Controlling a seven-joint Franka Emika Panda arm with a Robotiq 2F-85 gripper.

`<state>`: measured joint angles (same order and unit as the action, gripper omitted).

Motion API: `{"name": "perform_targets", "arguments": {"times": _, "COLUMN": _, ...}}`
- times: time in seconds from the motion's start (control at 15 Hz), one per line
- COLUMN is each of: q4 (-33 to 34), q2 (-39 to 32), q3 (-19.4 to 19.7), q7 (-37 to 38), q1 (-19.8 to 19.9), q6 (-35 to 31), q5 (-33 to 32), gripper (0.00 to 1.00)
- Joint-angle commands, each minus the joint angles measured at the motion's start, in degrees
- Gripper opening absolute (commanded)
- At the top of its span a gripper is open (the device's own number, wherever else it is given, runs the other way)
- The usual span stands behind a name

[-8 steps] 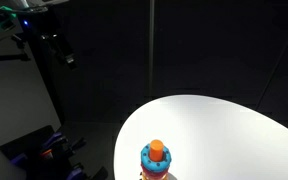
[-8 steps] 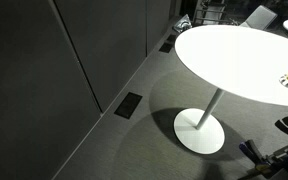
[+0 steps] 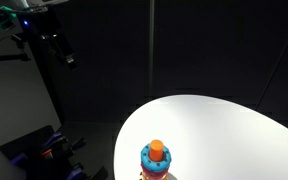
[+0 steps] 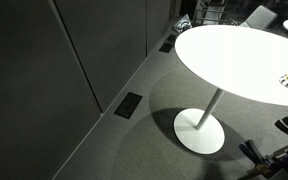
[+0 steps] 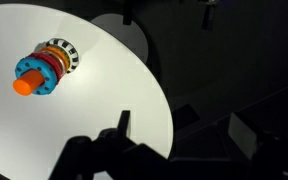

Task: Move the ring stacking stand to the left and remove the blue ring from the ring stacking stand and place it to on the table

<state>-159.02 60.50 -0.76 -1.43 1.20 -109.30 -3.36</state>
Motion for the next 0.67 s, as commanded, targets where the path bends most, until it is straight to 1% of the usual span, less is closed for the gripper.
{"name": "perform_targets", "arguments": {"times": 0.0, "q4": 0.71, "q2": -0.84, "q3": 0.01, "q7": 0.62, "q1": -0.19, "q6": -0.25, "q5": -0.32, "gripper": 1.0}}
{"name": "perform_targets", "arguments": {"times": 0.27, "q4": 1.74, "q2": -3.03, "q3": -0.41, "q7": 1.44, "q1": 0.08, "q6": -2.02, "q5": -0.38, "gripper": 1.0}}
{"name": "perform_targets", "arguments": {"times": 0.6, "q4": 3.41, "q2": -7.3, "q3": -1.07, "q7": 2.43, "q1": 0.45, "q6": -5.75, "q5": -0.6, "gripper": 1.0}}
